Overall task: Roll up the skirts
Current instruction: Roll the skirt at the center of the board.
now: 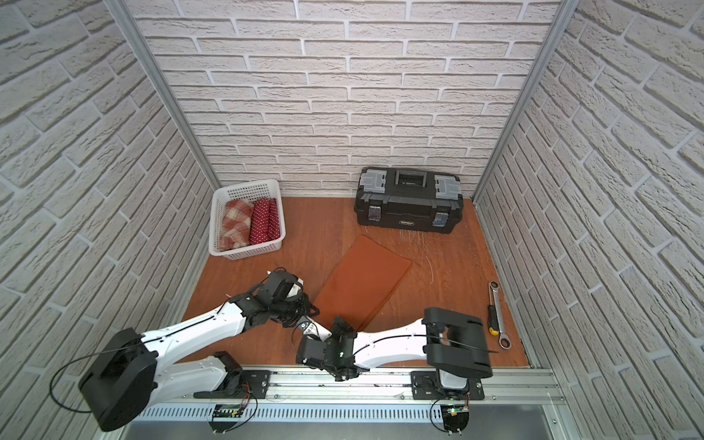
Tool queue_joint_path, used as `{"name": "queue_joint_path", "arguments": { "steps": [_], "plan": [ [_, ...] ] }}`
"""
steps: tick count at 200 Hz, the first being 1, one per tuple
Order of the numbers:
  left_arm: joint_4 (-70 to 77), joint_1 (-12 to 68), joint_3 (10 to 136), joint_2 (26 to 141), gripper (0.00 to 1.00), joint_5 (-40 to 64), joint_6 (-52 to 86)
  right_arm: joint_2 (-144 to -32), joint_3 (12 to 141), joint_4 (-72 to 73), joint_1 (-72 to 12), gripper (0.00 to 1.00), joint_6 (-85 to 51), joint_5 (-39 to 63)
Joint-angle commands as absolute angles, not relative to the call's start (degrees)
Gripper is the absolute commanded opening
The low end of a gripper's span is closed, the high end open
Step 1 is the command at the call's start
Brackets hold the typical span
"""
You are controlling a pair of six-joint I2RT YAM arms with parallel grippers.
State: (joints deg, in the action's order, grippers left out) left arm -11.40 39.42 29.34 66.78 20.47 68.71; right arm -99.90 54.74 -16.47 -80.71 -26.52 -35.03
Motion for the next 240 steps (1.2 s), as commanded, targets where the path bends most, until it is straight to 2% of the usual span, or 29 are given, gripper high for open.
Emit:
{"name": "queue_joint_path", "arguments": {
  "steps": [1, 28, 52, 79, 91, 105, 124, 171, 211, 231, 240],
  "plan": [
    [-8.71, 40.50, 28.23, 65.01, 0.00, 19.95, 70.01, -103.38, 57.32, -19.80, -80.74, 1.00, -34.03, -42.96],
    [-9.09, 41.00, 27.11, 63.41, 0.00, 18.84, 70.96, -108.05, 62.61, -31.49, -80.09, 1.00, -42.63, -50.42],
    [-9.36, 40.96, 26.39, 62.43, 0.00, 18.71, 71.50, -111.51, 66.21, -35.23, -79.90, 0.98, -43.42, -52.44],
    [-10.34, 40.96, 26.02, 61.19, 0.00, 18.49, 71.40, -112.94, 68.47, -38.15, -78.83, 0.88, -44.16, -52.57],
    [-10.64, 40.96, 25.77, 60.78, 0.00, 18.53, 71.43, -112.93, 67.62, -37.53, -78.11, 0.77, -43.89, -52.11],
    [-11.34, 40.98, 25.41, 60.47, 0.00, 18.68, 71.45, -112.02, 65.97, -35.77, -77.12, 0.53, -42.98, -51.82],
    [-11.72, 40.97, 24.95, 60.34, 0.00, 19.10, 71.42, -110.37, 63.65, -31.89, -74.93, 0.37, -39.01, -47.55],
    [-13.66, 40.32, 24.61, 59.23, 0.00, 18.96, 70.74, -107.20, 59.41, -28.46, -73.99, 0.21, -30.77, -42.16],
    [-15.95, 38.50, 23.81, 55.28, 0.00, 18.46, 70.57, -104.80, 55.85, -25.37, -72.78, 0.03, -26.28, -36.37],
    [-16.34, 38.44, 22.84, 53.86, 0.01, 18.32, 70.82, -103.44, 54.28, -23.74, -72.59, 0.02, -23.89, -33.81],
    [-16.15, 38.46, 22.23, 53.32, 0.05, 18.34, 71.25, -102.73, 53.12, -22.54, -72.48, 0.02, -22.76, -32.40]
  ]
}}
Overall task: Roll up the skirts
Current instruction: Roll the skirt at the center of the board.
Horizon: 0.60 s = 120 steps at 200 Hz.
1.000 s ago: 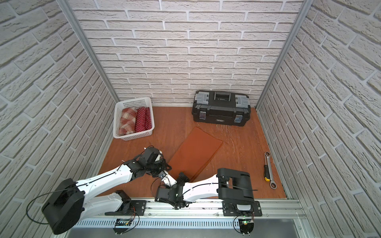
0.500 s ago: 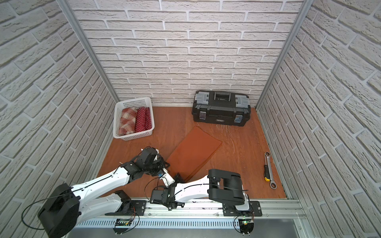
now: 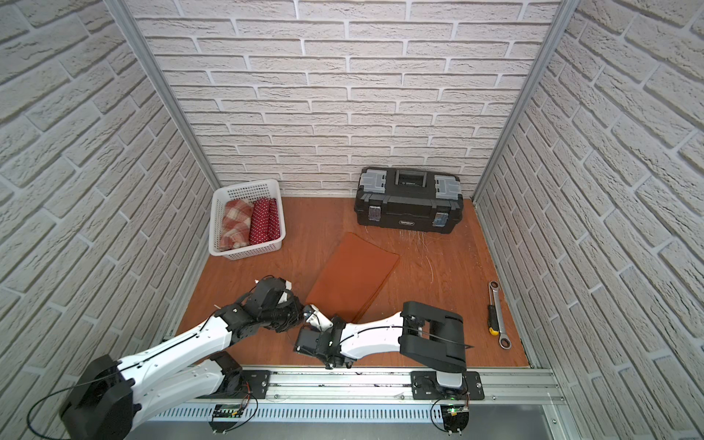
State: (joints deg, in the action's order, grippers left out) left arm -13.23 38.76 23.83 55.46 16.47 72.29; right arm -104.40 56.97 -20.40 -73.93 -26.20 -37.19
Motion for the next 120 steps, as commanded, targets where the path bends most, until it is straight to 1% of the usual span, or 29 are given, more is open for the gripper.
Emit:
{"name": "queue_joint_path", "arguments": {
  "steps": [1, 17, 25, 34, 39, 47, 63, 72, 77, 99, 108, 120],
  "plan": [
    [-16.12, 38.48, 22.14, 53.25, 0.05, 18.36, 71.31, -102.65, 53.06, -22.43, -72.45, 0.02, -22.63, -32.15],
    [-15.96, 38.50, 21.09, 52.43, 0.14, 18.21, 71.64, -102.05, 51.50, -20.94, -71.92, 0.02, -21.17, -29.19],
    [-16.00, 38.49, 20.54, 52.23, 0.17, 18.28, 71.87, -102.07, 51.31, -21.07, -71.60, 0.03, -20.70, -27.62],
    [-16.27, 38.44, 20.09, 51.89, 0.22, 18.28, 71.89, -102.13, 51.09, -21.31, -71.54, 0.05, -18.95, -24.53],
    [-16.70, 38.46, 19.83, 51.58, 0.23, 18.23, 71.83, -102.13, 51.11, -22.04, -71.53, 0.06, -18.40, -23.67],
    [-17.30, 38.48, 19.34, 50.87, 0.23, 17.92, 71.82, -102.06, 50.87, -23.16, -71.53, 0.10, -17.81, -22.23],
    [-18.46, 38.48, 18.04, 49.28, 0.25, 16.90, 71.75, -100.94, 50.12, -24.71, -71.51, 0.27, -16.91, -18.66],
    [-18.53, 38.47, 17.23, 48.58, 0.28, 16.51, 71.88, -99.56, 49.31, -24.83, -71.53, 0.36, -16.40, -16.55],
    [-18.44, 38.50, 16.84, 48.35, 0.31, 16.40, 72.04, -98.70, 48.95, -25.23, -71.54, 0.40, -16.25, -16.02],
    [-17.18, 38.43, 15.84, 48.51, 0.39, 16.05, 71.48, -94.59, 47.75, -25.92, -71.63, 0.48, -15.28, -13.60],
    [-16.80, 38.41, 15.78, 48.83, 0.44, 15.57, 71.04, -92.39, 46.94, -25.15, -71.91, 0.51, -14.41, -11.37],
    [-15.21, 38.49, 15.53, 49.50, 0.46, 15.40, 70.58, -89.78, 46.39, -24.33, -72.24, 0.54, -13.69, -8.80]
  ]
}}
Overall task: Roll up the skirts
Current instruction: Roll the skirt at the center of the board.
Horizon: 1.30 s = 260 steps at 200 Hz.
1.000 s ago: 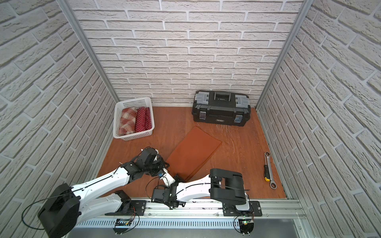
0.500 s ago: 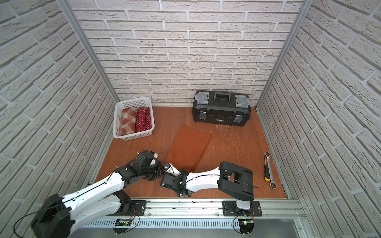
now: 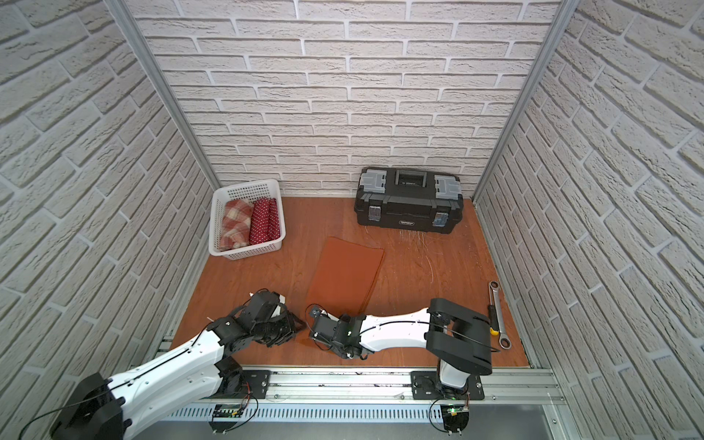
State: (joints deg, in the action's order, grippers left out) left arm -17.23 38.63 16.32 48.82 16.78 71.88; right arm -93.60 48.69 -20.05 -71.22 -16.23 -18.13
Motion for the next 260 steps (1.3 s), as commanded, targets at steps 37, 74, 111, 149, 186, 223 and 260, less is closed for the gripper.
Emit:
{"name": "queue_joint_path", "arguments": {
  "steps": [37, 74, 111, 149, 186, 223, 260],
  "plan": [
    [-8.27, 39.13, 14.43, 51.73, 0.53, 15.05, 71.12, -87.97, 45.21, -22.49, -72.35, 0.58, -11.77, -7.89],
    [-9.87, 44.77, 14.02, 52.99, 0.56, 15.08, 72.48, -90.86, 45.53, -21.23, -72.15, 0.57, -12.16, -9.81],
    [-22.06, 49.98, 12.13, 45.66, 0.55, 13.32, 77.15, -91.21, 44.62, -19.76, -70.99, 0.57, -13.59, -11.54],
    [-18.32, 51.78, 6.84, 38.32, 0.52, 11.74, 82.65, -93.00, 44.82, -18.91, -70.39, 0.56, -14.26, -12.24],
    [-10.40, 51.86, 8.92, 46.40, 0.51, 7.01, 80.02, -92.78, 45.35, -18.98, -70.40, 0.55, -13.87, -11.78],
    [-11.79, 51.85, 13.57, 53.55, 0.22, 5.73, 75.56, -90.88, 44.50, -21.21, -70.31, 0.56, -12.92, -14.14],
    [-16.19, 50.83, 20.13, 55.68, 0.00, 6.75, 71.45, -84.90, 42.80, -22.82, -70.55, 0.60, -13.07, -14.47]
  ]
}}
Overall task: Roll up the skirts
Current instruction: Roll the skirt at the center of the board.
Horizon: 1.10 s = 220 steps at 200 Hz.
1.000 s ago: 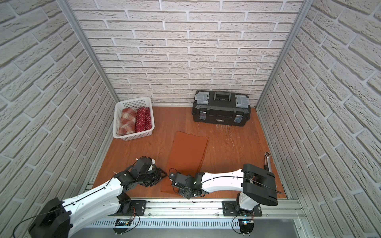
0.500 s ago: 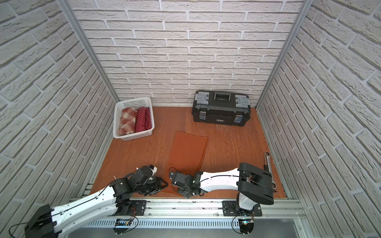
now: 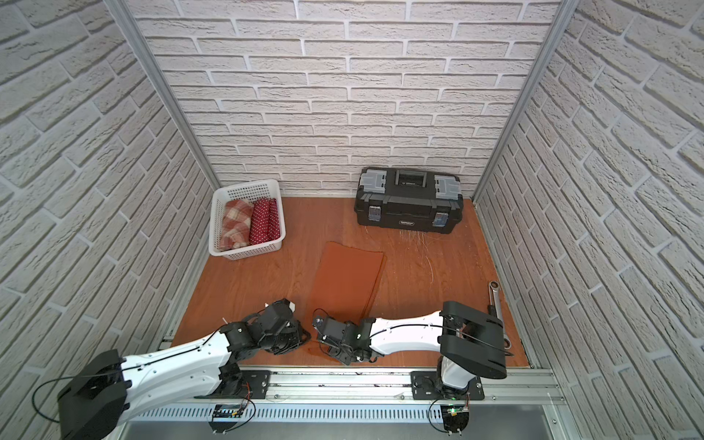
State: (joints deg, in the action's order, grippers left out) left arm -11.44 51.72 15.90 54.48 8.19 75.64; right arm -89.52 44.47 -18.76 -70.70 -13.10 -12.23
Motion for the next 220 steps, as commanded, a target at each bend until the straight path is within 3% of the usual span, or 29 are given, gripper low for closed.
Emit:
{"name": "queue_joint_path", "arguments": {
  "steps": [1, 20, 43, 58, 66, 99, 104, 153, 220],
  "plan": [
    [-16.23, 50.81, 20.35, 55.74, 0.00, 6.93, 71.41, -84.68, 42.76, -22.88, -70.61, 0.60, -13.13, -14.53],
    [-17.91, 49.95, 24.18, 56.98, 0.00, 8.91, 70.41, -79.02, 42.45, -24.20, -72.78, 0.69, -12.56, -15.81],
    [-17.82, 48.10, 25.75, 56.72, 0.00, 11.83, 72.41, -73.55, 41.43, -24.28, -77.03, 0.72, -12.56, -20.83],
    [-15.50, 46.81, 24.76, 56.13, 0.00, 14.02, 75.58, -71.31, 39.05, -21.10, -80.33, 0.81, -11.40, -25.26],
    [-15.15, 46.55, 24.61, 55.84, 0.00, 14.34, 76.55, -71.04, 37.90, -19.01, -81.68, 0.90, -10.51, -26.76],
    [-12.65, 45.48, 24.93, 55.53, 0.00, 16.26, 80.92, -75.25, 38.13, -12.85, -85.21, 0.93, -9.91, -33.85],
    [-12.43, 45.50, 25.11, 55.50, 0.00, 16.30, 81.26, -76.06, 38.00, -11.08, -85.61, 1.00, -9.50, -34.52],
    [-4.99, 45.44, 23.02, 58.38, 0.00, 18.15, 86.42, -89.02, 41.21, -2.40, -86.18, 1.00, -8.62, -41.12],
    [-5.43, 45.96, 21.45, 56.41, 0.00, 17.03, 88.46, -90.06, 40.15, 2.56, -86.22, 0.99, -9.93, -40.04]
  ]
}}
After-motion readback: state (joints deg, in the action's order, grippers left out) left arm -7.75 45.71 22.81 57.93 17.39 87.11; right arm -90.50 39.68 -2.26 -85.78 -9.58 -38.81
